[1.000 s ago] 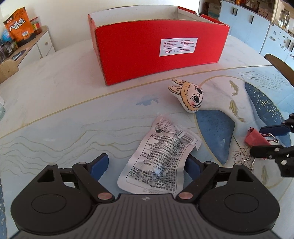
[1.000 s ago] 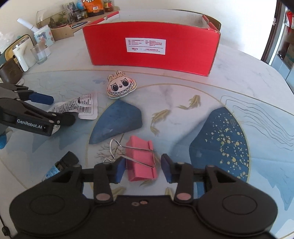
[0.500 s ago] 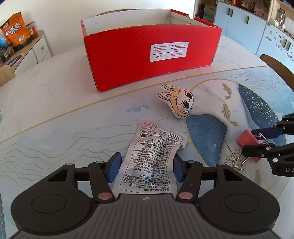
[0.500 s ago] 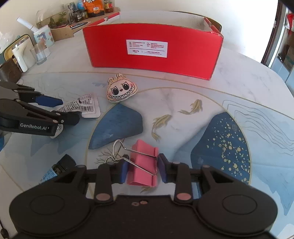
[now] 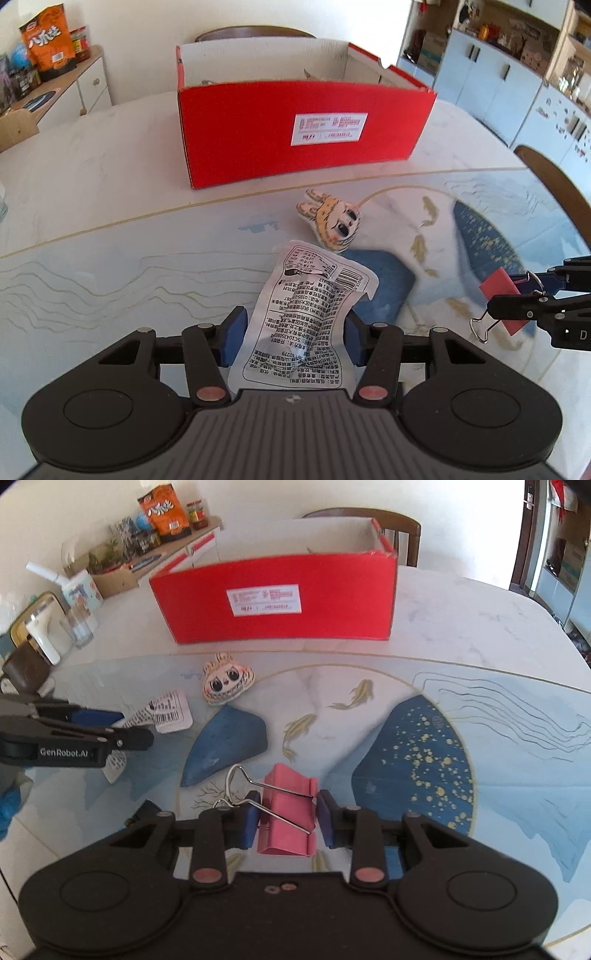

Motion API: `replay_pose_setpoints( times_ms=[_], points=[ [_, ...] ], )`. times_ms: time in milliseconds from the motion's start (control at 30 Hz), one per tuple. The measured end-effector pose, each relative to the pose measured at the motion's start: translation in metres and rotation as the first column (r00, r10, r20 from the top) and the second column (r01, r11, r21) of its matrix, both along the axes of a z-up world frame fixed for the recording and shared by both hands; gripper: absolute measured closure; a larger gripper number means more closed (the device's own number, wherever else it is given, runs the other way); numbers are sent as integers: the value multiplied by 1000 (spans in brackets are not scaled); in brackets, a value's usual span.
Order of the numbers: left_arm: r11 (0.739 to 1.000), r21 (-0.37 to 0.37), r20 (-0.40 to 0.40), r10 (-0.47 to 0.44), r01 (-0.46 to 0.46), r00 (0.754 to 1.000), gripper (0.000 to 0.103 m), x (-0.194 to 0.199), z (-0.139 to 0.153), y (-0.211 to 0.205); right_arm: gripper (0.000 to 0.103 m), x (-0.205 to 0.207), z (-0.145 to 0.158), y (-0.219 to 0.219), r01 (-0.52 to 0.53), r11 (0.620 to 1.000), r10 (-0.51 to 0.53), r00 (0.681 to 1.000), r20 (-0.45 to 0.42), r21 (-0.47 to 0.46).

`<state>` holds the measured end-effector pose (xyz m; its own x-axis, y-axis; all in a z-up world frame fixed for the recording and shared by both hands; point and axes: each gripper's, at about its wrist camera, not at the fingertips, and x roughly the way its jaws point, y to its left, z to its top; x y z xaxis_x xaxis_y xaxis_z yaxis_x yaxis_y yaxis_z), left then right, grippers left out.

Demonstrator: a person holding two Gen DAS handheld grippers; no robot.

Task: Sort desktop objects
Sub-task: 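Lift and carry the binder clip and packet toward the red box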

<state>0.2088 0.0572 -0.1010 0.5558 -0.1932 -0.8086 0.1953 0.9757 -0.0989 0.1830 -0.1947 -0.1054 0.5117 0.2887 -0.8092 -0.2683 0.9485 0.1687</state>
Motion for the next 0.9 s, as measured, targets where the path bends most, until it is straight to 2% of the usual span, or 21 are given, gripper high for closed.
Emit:
replay_pose_setpoints(
  times_ms=[367,700,900],
  points=[
    [998,-58,38,42,-40,998,50,-11,51,-15,70,1,53,-7,-19,998,15,998,68,58],
    [996,-72,57,54,-49,997,50,1,87,-25,71,21,90,-5,-50,995,39,992,118,92],
    [995,-88,109,56,-47,992,50,17,107,-29,71,39,107,-1,-71,994,57,986,159,83]
  ],
)
